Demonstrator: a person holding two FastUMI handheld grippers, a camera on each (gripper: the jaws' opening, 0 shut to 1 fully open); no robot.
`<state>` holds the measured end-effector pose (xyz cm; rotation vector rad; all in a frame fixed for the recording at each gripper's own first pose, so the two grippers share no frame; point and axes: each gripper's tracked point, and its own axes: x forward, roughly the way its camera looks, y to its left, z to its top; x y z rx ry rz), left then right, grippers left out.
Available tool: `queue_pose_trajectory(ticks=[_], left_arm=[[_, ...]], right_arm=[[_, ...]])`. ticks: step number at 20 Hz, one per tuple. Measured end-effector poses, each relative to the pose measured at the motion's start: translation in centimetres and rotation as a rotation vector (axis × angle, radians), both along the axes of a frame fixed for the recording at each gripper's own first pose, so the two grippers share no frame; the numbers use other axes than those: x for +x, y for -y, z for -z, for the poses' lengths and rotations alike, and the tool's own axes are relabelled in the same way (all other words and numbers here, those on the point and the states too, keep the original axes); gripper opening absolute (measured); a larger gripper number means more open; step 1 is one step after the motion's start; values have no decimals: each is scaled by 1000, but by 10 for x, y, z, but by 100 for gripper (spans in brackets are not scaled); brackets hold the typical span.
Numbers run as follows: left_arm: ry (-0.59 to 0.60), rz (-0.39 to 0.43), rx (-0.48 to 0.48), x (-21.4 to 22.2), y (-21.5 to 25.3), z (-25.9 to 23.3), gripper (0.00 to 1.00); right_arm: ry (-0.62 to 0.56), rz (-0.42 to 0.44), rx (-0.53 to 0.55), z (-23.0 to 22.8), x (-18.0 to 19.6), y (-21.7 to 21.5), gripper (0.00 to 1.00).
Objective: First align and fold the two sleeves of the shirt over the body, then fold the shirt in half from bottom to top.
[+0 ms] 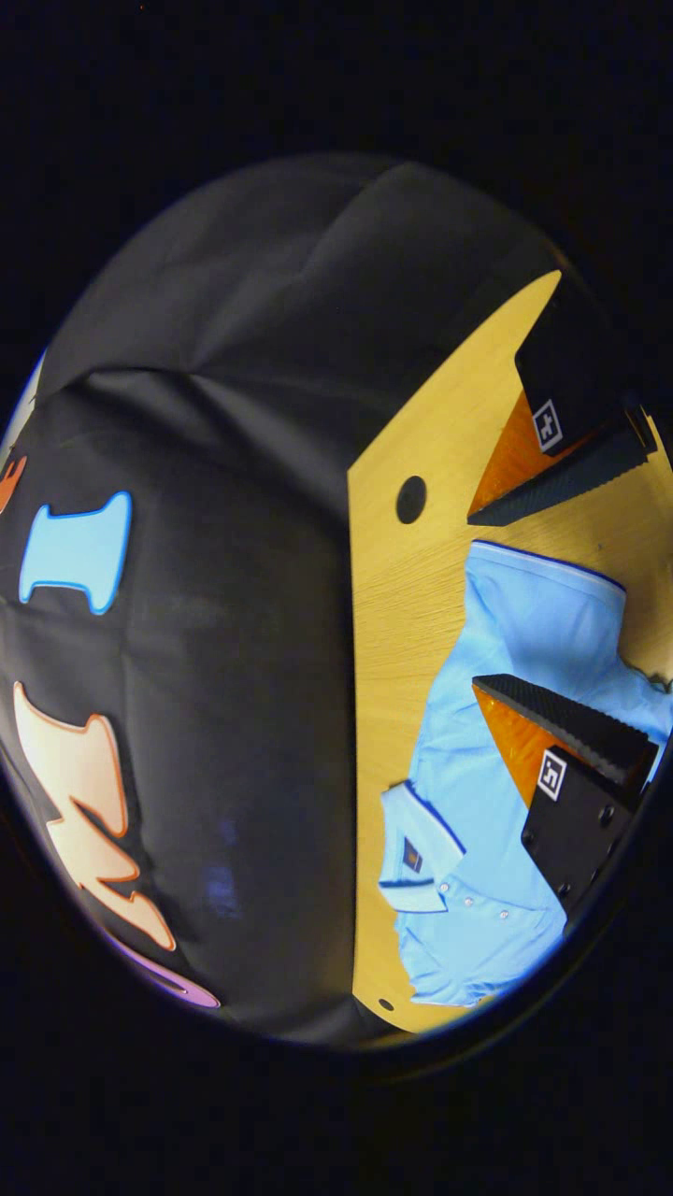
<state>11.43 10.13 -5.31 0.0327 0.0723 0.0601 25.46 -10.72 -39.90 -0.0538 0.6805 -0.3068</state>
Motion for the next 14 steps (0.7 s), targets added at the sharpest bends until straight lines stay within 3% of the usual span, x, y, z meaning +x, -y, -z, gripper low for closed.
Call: queue_pose_trajectory(ticks=[5,10,14], left_arm=[[-18,-17,2,6,-10,7,93],[-32,-22,-11,9,-13,15,93],[-50,-33,-23,7,-18,22,93]], right_arm=[[-99,41,19,35,-7,9,100],[-117,57,145,45,-7,-5,98],[-102,45,166,42,-3,-16,13]])
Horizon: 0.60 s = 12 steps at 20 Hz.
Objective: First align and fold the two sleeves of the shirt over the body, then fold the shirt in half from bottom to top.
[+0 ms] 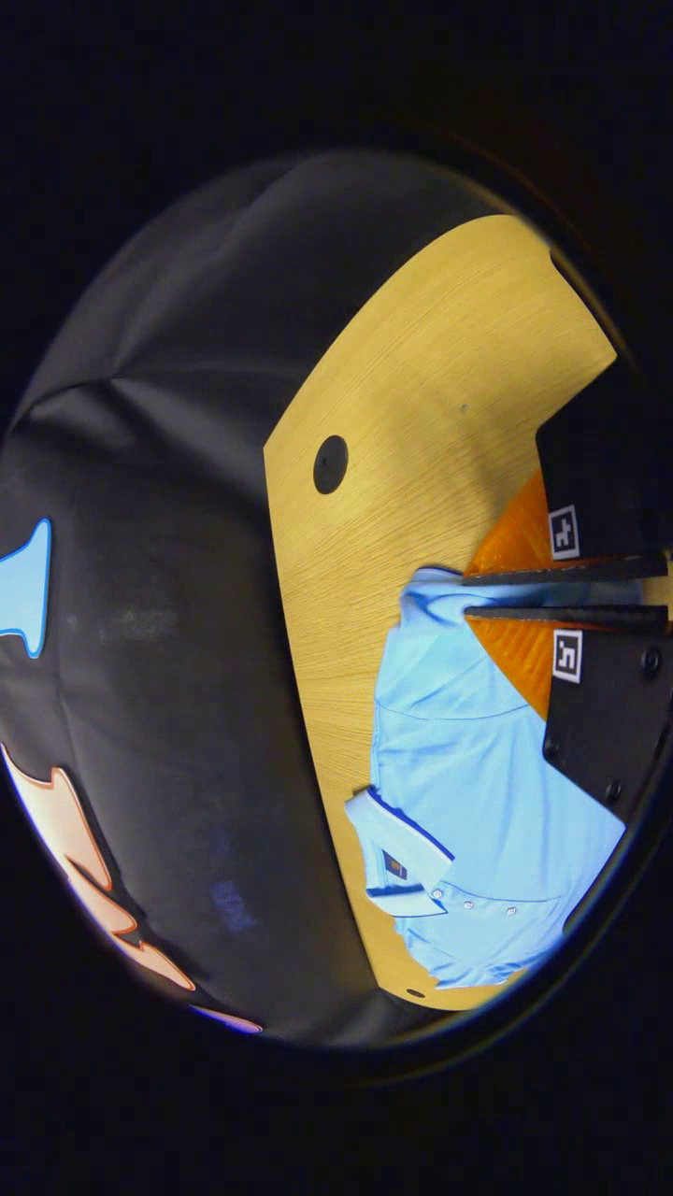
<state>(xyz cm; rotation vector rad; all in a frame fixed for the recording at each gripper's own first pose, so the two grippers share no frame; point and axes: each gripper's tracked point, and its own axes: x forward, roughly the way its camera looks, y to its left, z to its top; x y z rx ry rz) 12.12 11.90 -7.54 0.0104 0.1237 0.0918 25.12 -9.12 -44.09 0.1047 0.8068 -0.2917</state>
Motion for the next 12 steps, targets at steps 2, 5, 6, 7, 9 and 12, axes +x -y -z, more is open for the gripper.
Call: queue_pose_trajectory(ticks=[2,5,6,7,9,12], left_arm=[[1,-6,0,-1,-3,0,93],[7,-9,3,0,-5,-2,93],[10,-11,3,-2,-6,-2,93],[12,-11,0,-1,-6,-3,93],[5,-15,-3,-1,-7,-1,93],[-4,-17,-13,-2,-10,3,93]], right_arm=[[2,0,48,-4,0,-9,6],[59,-7,77,-25,9,-20,4],[76,-8,97,-32,12,-29,5],[89,-9,123,-38,15,-39,5],[113,-25,163,-48,19,-61,6],[143,-70,240,-56,24,-105,5]])
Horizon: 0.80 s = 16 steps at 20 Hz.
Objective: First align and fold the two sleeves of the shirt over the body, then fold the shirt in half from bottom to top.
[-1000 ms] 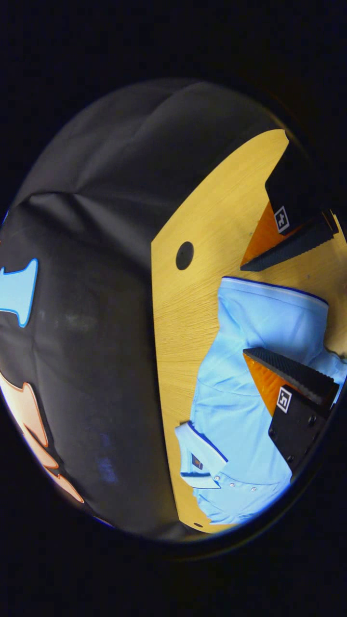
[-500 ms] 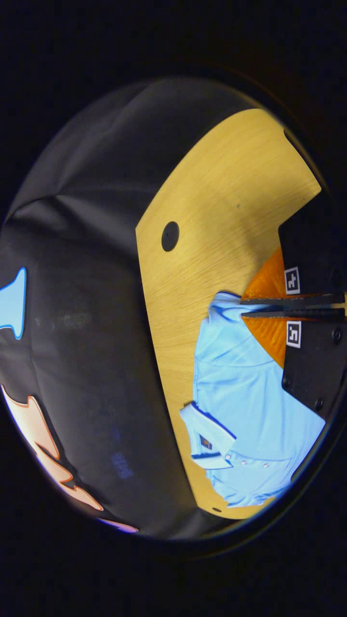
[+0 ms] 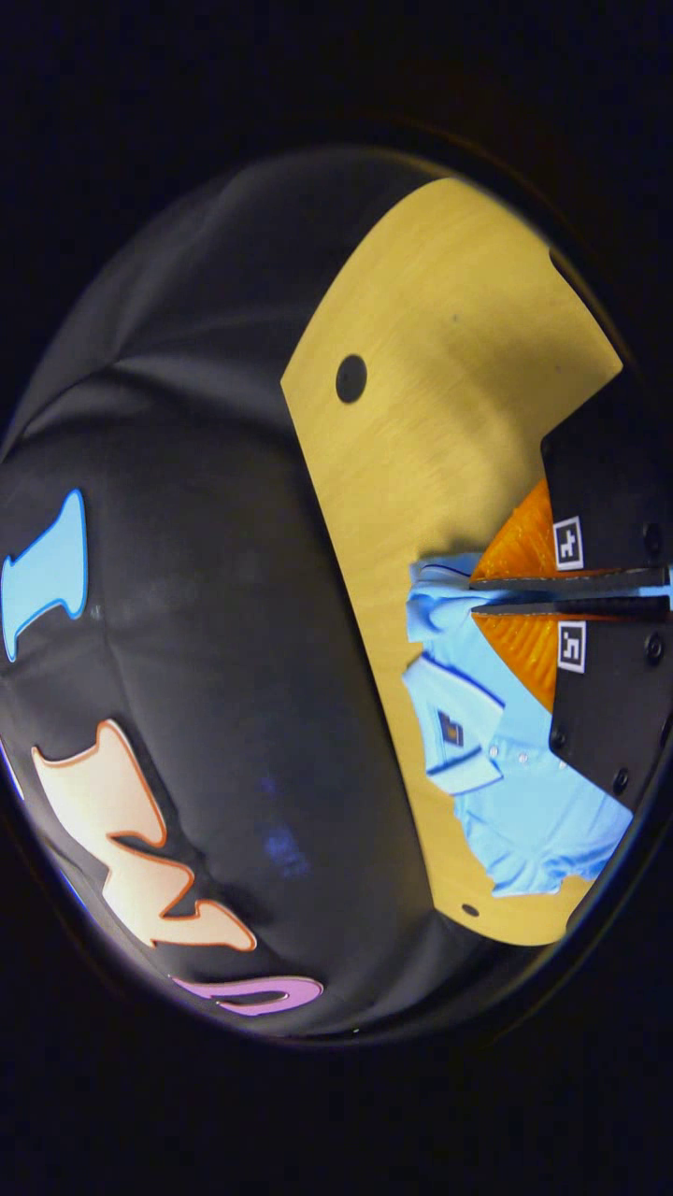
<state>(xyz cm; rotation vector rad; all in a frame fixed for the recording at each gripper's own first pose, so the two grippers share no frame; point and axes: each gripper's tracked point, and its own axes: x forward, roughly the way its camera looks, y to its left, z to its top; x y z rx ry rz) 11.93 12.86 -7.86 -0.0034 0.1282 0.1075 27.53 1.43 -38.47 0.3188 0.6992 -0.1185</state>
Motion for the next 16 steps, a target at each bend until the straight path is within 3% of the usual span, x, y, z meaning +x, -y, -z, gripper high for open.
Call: queue_pose_trajectory(ticks=[8,9,11,14,16], left_arm=[[-34,-23,-22,4,-14,21,93],[-42,-27,-28,5,-16,25,93],[-51,-35,-37,8,-19,32,93],[-59,-38,-36,20,-24,44,93],[-70,-40,-34,34,-25,55,93]], right_arm=[[-101,-103,39,47,-17,-69,8],[-107,-113,41,49,-20,-71,13],[-90,-137,24,38,-23,-73,36],[3,-181,-50,1,-24,-68,99],[65,-197,-69,-29,-31,-65,94]])
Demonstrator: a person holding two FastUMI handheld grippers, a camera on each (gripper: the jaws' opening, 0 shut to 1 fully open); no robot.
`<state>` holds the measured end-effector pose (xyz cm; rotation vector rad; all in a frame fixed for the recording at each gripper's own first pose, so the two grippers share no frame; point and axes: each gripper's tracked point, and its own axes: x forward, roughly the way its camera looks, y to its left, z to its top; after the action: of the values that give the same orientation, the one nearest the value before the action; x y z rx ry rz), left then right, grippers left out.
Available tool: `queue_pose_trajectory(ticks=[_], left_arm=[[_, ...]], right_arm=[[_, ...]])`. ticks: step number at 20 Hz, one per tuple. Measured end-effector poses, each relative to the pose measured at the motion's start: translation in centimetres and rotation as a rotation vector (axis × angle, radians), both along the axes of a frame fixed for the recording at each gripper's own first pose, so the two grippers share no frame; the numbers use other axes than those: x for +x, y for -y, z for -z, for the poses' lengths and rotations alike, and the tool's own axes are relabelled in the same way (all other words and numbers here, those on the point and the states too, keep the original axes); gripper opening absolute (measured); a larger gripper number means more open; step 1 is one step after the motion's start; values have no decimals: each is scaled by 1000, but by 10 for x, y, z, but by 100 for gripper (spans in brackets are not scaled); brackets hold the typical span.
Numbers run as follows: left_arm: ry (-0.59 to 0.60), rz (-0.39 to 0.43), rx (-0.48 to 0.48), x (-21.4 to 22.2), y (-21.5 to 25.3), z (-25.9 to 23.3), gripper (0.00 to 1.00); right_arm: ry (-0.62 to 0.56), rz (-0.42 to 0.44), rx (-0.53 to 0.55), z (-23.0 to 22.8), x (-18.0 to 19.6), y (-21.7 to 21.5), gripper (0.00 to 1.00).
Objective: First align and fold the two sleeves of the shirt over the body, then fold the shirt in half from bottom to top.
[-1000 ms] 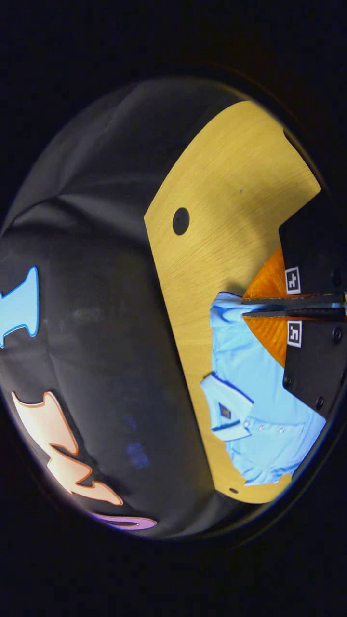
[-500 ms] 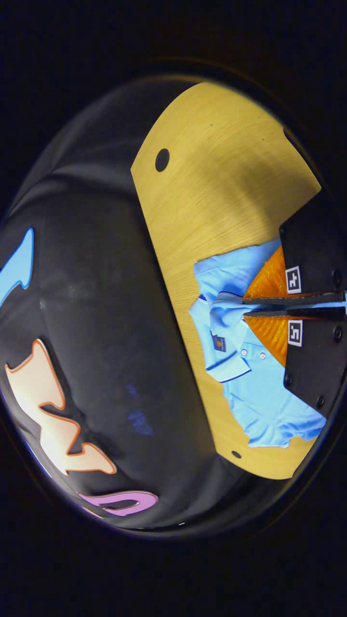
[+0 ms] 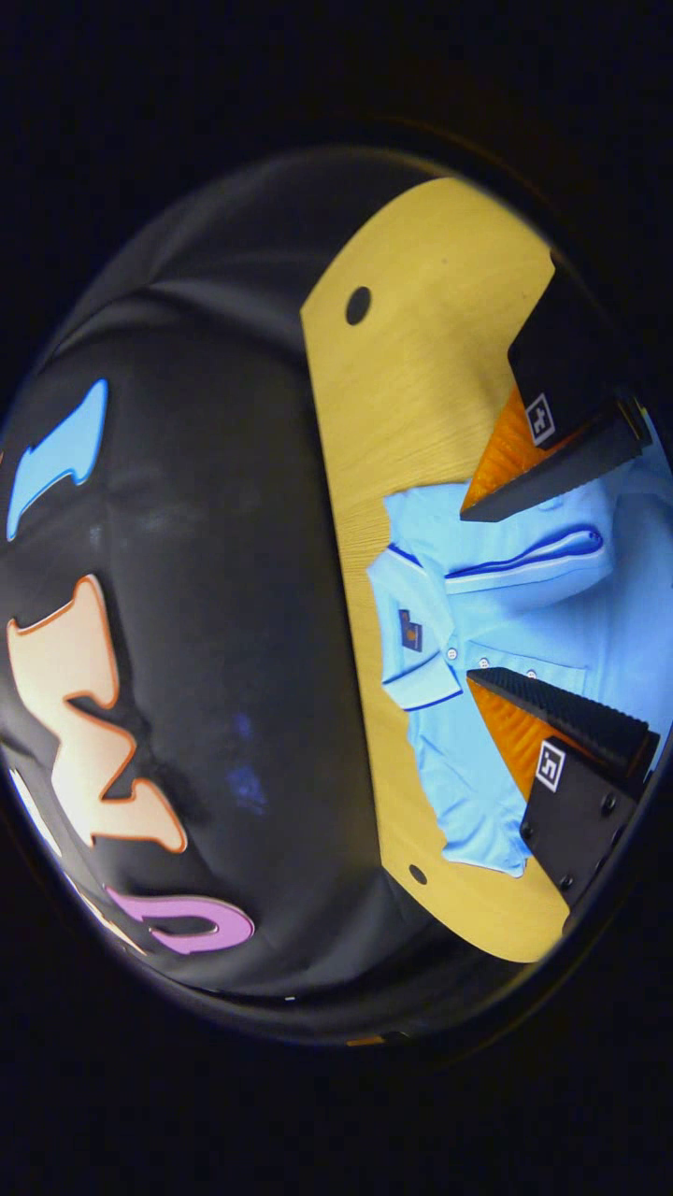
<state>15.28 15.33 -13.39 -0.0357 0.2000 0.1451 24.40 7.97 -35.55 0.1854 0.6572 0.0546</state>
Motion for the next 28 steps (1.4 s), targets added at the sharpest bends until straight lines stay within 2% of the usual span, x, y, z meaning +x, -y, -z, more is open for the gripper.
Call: queue_pose_trajectory(ticks=[1,8,10,13,14,15,16,17,18,19,20,21,24,25,26,28], left_arm=[[-9,1,-8,9,0,7,93],[-122,-34,-63,61,-14,81,93],[-177,-51,-76,74,-21,112,93],[-254,-75,-48,85,-36,151,93],[-281,-78,-43,89,-38,164,93],[-311,-75,-44,92,-39,176,93],[-335,-80,-46,91,-41,185,93],[-359,-89,-47,93,-44,193,93],[-374,-91,-46,95,-46,203,93],[-397,-91,-48,95,-46,210,93],[-409,-84,-54,95,-44,215,93],[-429,-76,-61,94,-41,220,93],[-468,-34,-89,92,-30,234,93],[-482,-39,-88,89,-31,237,93],[-482,-42,-85,89,-33,238,95],[-469,-60,-77,92,-37,237,95]], right_arm=[[20,-8,-4,-13,-5,3,98],[66,-5,-32,-64,-56,37,98],[64,1,-48,-70,-71,48,94],[48,13,-67,-72,-90,61,94],[40,18,-62,-70,-96,61,98],[31,18,-58,-69,-101,60,94],[24,15,-58,-70,-108,60,98],[19,5,-61,-69,-112,59,94],[16,-4,-70,-69,-116,58,98],[15,-14,-77,-68,-117,57,94],[7,-19,-75,-66,-118,56,98],[4,-22,-69,-66,-118,54,94],[8,-16,-57,-70,-119,52,98],[11,-18,-50,-72,-119,50,94],[16,-23,-47,-75,-122,48,98],[19,-40,-48,-79,-128,44,98]])
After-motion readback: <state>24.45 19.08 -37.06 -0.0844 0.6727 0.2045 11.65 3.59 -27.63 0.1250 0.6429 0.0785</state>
